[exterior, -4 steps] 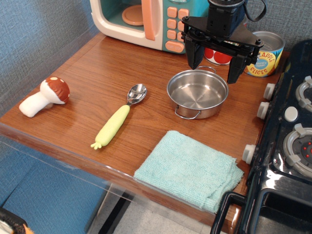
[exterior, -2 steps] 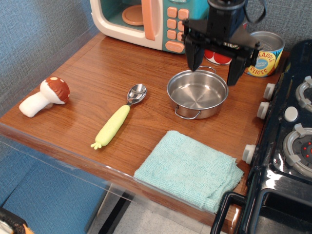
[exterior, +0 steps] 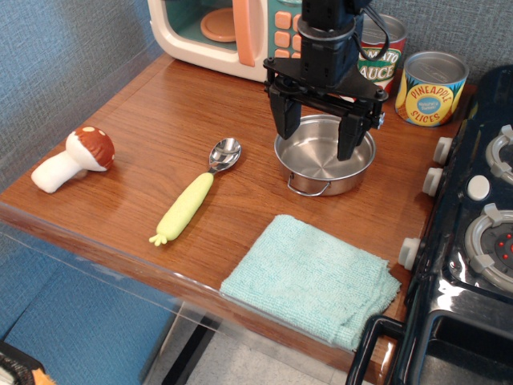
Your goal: Move the pan to the front of the microwave
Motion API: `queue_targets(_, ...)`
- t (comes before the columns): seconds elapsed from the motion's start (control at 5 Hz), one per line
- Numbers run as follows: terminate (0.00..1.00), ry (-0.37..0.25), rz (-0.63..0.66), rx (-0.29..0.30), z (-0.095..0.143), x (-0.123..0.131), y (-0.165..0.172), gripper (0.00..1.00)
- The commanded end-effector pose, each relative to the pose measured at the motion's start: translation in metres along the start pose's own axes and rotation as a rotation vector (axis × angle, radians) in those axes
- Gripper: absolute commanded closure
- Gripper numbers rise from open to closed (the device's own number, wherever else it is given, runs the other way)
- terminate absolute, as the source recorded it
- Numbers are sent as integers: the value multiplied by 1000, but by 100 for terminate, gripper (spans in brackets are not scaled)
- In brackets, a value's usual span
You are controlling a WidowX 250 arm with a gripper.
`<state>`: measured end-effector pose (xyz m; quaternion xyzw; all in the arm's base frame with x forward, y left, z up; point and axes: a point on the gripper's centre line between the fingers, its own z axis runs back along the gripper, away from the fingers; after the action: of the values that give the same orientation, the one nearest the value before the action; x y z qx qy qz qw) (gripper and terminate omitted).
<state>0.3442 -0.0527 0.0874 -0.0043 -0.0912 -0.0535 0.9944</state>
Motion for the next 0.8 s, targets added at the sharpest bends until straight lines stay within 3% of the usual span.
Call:
queue_targets(0.0,0,-32,-4,-13,-13,41,-15,0)
queue_targets(0.2,0,-24,-1,7,-27,54,-26,0)
queue_targets(0.6,0,37,12,44,-71,53,-25,0)
